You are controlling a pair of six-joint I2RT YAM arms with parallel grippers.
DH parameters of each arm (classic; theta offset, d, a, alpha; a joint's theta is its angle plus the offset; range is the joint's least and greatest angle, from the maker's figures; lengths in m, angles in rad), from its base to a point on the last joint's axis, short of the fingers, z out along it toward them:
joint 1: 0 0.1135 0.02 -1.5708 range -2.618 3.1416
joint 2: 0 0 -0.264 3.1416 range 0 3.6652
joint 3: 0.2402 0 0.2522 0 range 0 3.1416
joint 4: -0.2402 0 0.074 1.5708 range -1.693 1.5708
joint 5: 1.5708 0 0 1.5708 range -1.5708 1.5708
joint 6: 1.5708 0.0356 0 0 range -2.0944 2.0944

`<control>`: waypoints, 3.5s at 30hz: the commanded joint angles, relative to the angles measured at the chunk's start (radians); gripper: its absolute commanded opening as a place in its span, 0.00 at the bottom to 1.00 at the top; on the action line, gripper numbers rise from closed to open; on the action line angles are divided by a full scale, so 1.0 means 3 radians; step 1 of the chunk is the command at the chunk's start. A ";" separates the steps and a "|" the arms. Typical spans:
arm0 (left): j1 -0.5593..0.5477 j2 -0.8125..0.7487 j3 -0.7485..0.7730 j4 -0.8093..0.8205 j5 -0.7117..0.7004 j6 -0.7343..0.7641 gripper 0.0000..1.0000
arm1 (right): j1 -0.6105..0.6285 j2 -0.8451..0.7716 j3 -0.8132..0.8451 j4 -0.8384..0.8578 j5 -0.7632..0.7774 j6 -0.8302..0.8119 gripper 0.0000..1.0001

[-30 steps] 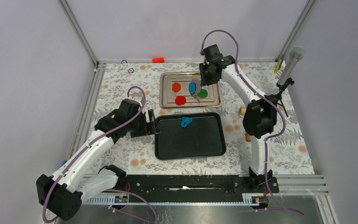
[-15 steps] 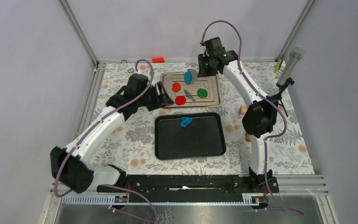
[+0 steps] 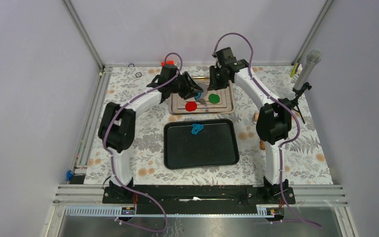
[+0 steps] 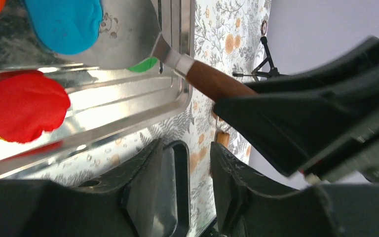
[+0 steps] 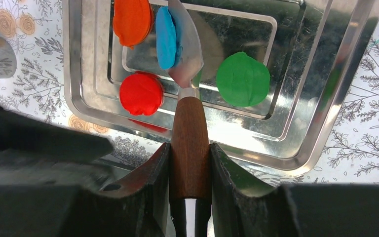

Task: Roll out the dumpling wrappers from the dough
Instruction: Place the dumpling wrapper on the plate.

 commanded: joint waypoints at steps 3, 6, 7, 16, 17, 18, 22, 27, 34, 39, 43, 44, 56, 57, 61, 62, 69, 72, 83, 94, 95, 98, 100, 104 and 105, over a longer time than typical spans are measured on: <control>0.0027 0.0422 0.0321 0.0801 0.0193 -0.0494 0.42 | -0.0028 -0.0042 -0.0004 0.0225 -0.0138 0.0062 0.00; 0.0035 0.0552 0.0390 0.0920 0.0094 -0.0579 0.42 | -0.0036 -0.0022 -0.0010 0.0225 -0.0143 0.0060 0.00; 0.0040 0.0626 0.0426 0.0926 0.0079 -0.0612 0.42 | -0.0036 -0.0022 -0.0009 0.0223 -0.0143 0.0057 0.00; 0.0109 0.1023 0.0707 0.1078 -0.0032 -0.0902 0.42 | -0.0041 -0.0029 -0.0064 0.0228 -0.0124 0.0022 0.00; 0.0109 0.1080 0.0766 0.1071 -0.0019 -0.0921 0.42 | -0.0045 -0.0028 -0.0074 0.0226 -0.0116 0.0011 0.00; 0.0109 0.1141 0.0823 0.1078 -0.0004 -0.0948 0.42 | -0.0050 -0.0023 -0.0084 0.0225 -0.0107 0.0007 0.00; 0.0109 0.1315 0.0950 0.1143 0.0036 -0.1074 0.42 | -0.0070 -0.0015 -0.0117 0.0241 -0.0112 0.0006 0.00; 0.0109 0.1343 0.0925 0.1141 -0.0055 -0.1087 0.42 | -0.0076 -0.0020 -0.0128 0.0266 -0.0138 0.0007 0.00; 0.0109 0.1431 0.1002 0.1110 -0.0044 -0.1099 0.42 | -0.0082 -0.0041 -0.0131 0.0274 -0.0126 0.0001 0.00; 0.0109 0.1495 0.1129 0.0935 -0.0068 -0.1025 0.42 | -0.0092 -0.0098 -0.0171 0.0271 -0.0066 -0.0025 0.00; 0.0104 0.1543 0.1221 0.0823 -0.0094 -0.0976 0.42 | -0.0097 -0.0115 -0.0188 0.0273 -0.0065 -0.0035 0.00; 0.0104 0.1551 0.1251 0.0780 -0.0104 -0.0948 0.42 | -0.0097 -0.0122 -0.0186 0.0270 -0.0067 -0.0035 0.00; 0.0103 0.1589 0.1328 0.0496 -0.0208 -0.0820 0.42 | -0.0112 -0.0133 -0.0217 0.0267 -0.0025 -0.0055 0.00; 0.0103 0.1591 0.1328 0.0497 -0.0212 -0.0824 0.42 | -0.0112 -0.0134 -0.0218 0.0269 -0.0022 -0.0065 0.00; 0.0102 0.1596 0.1350 0.0491 -0.0211 -0.0823 0.42 | -0.0126 -0.0150 -0.0243 0.0268 0.0002 -0.0075 0.00; 0.0104 0.1599 0.1364 0.0481 -0.0215 -0.0817 0.42 | -0.0132 -0.0157 -0.0246 0.0266 0.0011 -0.0077 0.00; 0.0102 0.1626 0.1409 0.0440 -0.0222 -0.0787 0.43 | -0.0162 -0.0203 -0.0281 0.0268 0.0055 -0.0106 0.00; 0.0100 0.1641 0.1415 0.0441 -0.0217 -0.0791 0.43 | -0.0172 -0.0204 -0.0284 0.0257 0.0061 -0.0113 0.00; 0.0104 0.1636 0.1483 0.0410 -0.0232 -0.0732 0.43 | -0.0188 -0.0214 -0.0295 0.0244 0.0081 -0.0135 0.00; 0.0102 0.1659 0.1521 0.0340 -0.0216 -0.0723 0.43 | -0.0232 -0.0226 -0.0320 0.0223 0.0152 -0.0167 0.00; 0.0103 0.1662 0.1526 0.0341 -0.0210 -0.0723 0.43 | -0.0235 -0.0230 -0.0324 0.0221 0.0152 -0.0166 0.00; 0.0099 0.1671 0.1527 0.0339 -0.0196 -0.0723 0.43 | -0.0245 -0.0233 -0.0313 0.0220 0.0167 -0.0167 0.00; 0.0101 0.1672 0.1523 0.0339 -0.0183 -0.0723 0.43 | -0.0258 -0.0224 -0.0298 0.0221 0.0188 -0.0160 0.00; 0.0099 0.1666 0.1508 0.0349 -0.0168 -0.0723 0.44 | -0.0283 -0.0222 -0.0251 0.0212 0.0281 -0.0170 0.00; 0.0099 0.1658 0.1503 0.0352 -0.0165 -0.0726 0.44 | -0.0285 -0.0220 -0.0227 0.0200 0.0284 -0.0176 0.00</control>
